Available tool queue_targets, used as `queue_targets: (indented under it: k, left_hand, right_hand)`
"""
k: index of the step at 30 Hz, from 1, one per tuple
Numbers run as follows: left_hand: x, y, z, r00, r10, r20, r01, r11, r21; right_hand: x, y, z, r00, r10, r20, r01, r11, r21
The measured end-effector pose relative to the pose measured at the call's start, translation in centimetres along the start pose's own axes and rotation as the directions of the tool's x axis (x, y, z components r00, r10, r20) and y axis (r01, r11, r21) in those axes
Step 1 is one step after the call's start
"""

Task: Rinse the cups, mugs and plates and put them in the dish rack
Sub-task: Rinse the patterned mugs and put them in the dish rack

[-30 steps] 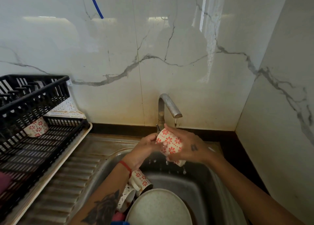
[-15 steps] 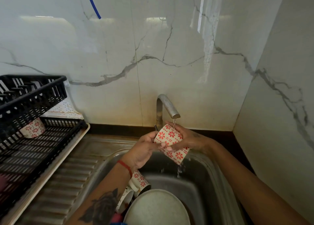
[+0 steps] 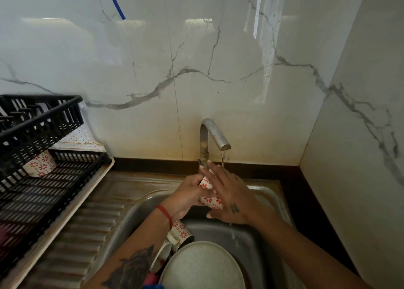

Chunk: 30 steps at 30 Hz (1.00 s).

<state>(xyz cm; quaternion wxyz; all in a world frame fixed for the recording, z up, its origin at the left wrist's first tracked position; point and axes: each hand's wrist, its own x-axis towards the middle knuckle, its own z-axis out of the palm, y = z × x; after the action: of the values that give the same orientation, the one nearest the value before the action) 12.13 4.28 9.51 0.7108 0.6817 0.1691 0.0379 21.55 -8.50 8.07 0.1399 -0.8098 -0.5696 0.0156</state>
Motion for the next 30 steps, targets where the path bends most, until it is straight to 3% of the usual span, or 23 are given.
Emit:
queue_targets:
  k: [4, 7, 9, 12, 15, 18, 21, 24, 26, 28, 30]
  left_hand:
    - [-0.2, 0.7, 0.1, 0.998, 0.034, 0.045, -0.033, 0.999, -0.020]
    - [-0.3, 1.4, 0.0, 0.995, 0.066, 0.072, -0.064, 0.997, -0.036]
    - [-0.4, 1.4, -0.2, 0.992, 0.100, 0.075, -0.096, 0.994, -0.059]
    - [-0.6, 1.3, -0.6, 0.991, 0.096, 0.098, -0.091, 0.994, -0.053]
    - [-0.6, 1.2, -1.0, 0.994, 0.044, 0.097, -0.047, 0.998, 0.033]
    - [-0.5, 1.4, -0.9, 0.995, 0.021, 0.092, -0.020, 1.000, -0.020]
    - [-0.3, 1.4, 0.0, 0.999, 0.021, 0.040, -0.024, 0.998, 0.062]
    - [-0.2, 0.7, 0.1, 0.999, 0.043, -0.024, -0.043, 0.999, 0.009]
    - [-0.5, 0.2, -0.4, 0.998, 0.054, -0.013, -0.055, 0.994, -0.098]
    - [-0.7, 0.0, -0.6, 0.997, 0.071, 0.016, -0.067, 0.979, -0.195]
    - [-0.8, -0.3, -0.5, 0.998, 0.054, 0.025, -0.046, 0.968, -0.248]
  right_hand:
    - [1.1, 1.2, -2.4, 0.996, 0.022, 0.087, -0.048, 0.950, 0.307]
    - [1.6, 2.1, -3.5, 0.988, 0.062, 0.143, -0.133, 0.815, 0.563]
    - [1.6, 2.7, -3.9, 0.979, 0.069, 0.192, -0.188, 0.672, 0.717]
    - [1.4, 3.0, -3.6, 0.961, 0.125, 0.245, -0.272, 0.560, 0.782]
    - [1.0, 2.3, -2.6, 0.956, 0.243, 0.167, -0.292, 0.702, 0.650]
    - [0.8, 1.1, -1.7, 0.977, 0.213, -0.015, -0.191, 0.903, 0.384]
    - [0.9, 0.3, -1.0, 0.990, 0.115, -0.086, -0.095, 0.972, 0.213]
    - [1.1, 0.7, -1.7, 0.997, 0.083, -0.012, -0.078, 0.977, 0.200]
    - [1.3, 1.7, -2.7, 0.989, 0.119, 0.085, -0.144, 0.903, 0.404]
    - [1.3, 2.8, -3.5, 0.962, 0.152, 0.226, -0.266, 0.704, 0.658]
    - [1.1, 3.4, -3.3, 0.935, 0.159, 0.316, -0.352, 0.503, 0.790]
